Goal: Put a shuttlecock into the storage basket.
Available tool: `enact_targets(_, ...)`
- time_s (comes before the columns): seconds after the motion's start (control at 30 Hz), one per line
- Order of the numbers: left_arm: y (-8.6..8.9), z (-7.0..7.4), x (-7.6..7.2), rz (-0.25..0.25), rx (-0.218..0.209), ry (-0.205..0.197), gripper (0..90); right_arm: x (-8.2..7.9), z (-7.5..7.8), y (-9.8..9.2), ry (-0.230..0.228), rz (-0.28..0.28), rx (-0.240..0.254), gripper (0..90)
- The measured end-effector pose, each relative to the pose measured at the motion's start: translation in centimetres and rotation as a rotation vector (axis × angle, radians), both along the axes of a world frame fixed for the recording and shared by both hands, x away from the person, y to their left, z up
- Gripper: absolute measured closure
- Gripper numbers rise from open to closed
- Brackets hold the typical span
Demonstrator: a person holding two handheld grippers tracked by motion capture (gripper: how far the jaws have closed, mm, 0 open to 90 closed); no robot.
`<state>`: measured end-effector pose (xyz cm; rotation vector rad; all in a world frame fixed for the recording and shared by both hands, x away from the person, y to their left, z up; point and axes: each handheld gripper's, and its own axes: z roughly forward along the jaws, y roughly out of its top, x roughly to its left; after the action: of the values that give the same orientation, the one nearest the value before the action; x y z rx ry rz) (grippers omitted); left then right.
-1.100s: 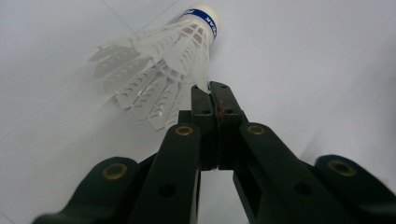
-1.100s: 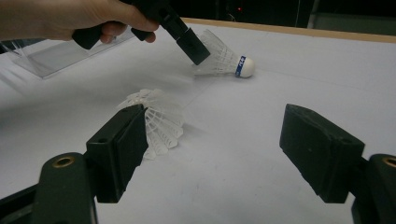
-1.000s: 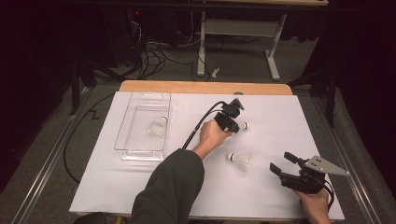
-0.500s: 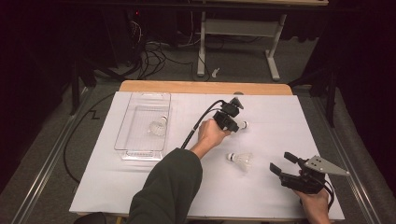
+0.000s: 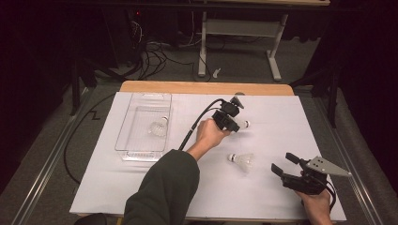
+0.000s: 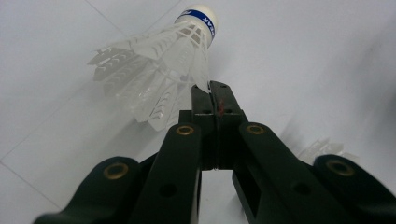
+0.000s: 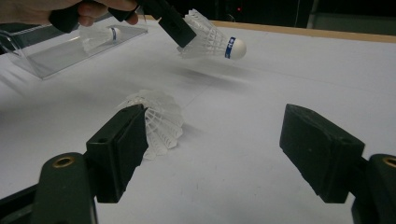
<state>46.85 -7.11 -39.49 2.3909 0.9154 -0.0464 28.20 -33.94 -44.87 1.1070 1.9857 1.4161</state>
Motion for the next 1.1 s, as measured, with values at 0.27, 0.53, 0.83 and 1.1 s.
enact_targets(0.27, 0.7, 0.6, -0.2, 0.000, -0.008, -0.009, 90.0, 0.0, 0.0, 0.0, -0.003, -0.001, 0.000, 23.8)
enact_targets(0.53, 2.1, 0.9, -0.5, 0.020, -0.035, -0.017, 90.0, 0.0, 0.0, 0.0, -0.002, -0.002, -0.001, 23.8)
enact_targets(0.83, 3.2, 1.2, -1.1, 0.031, -0.062, -0.049, 90.0, 0.0, 0.0, 0.0, -0.003, -0.002, -0.001, 23.8)
enact_targets(1.1, 4.1, 1.3, -1.5, 0.042, -0.075, -0.072, 90.0, 0.0, 0.0, 0.0, -0.002, -0.001, 0.001, 23.7)
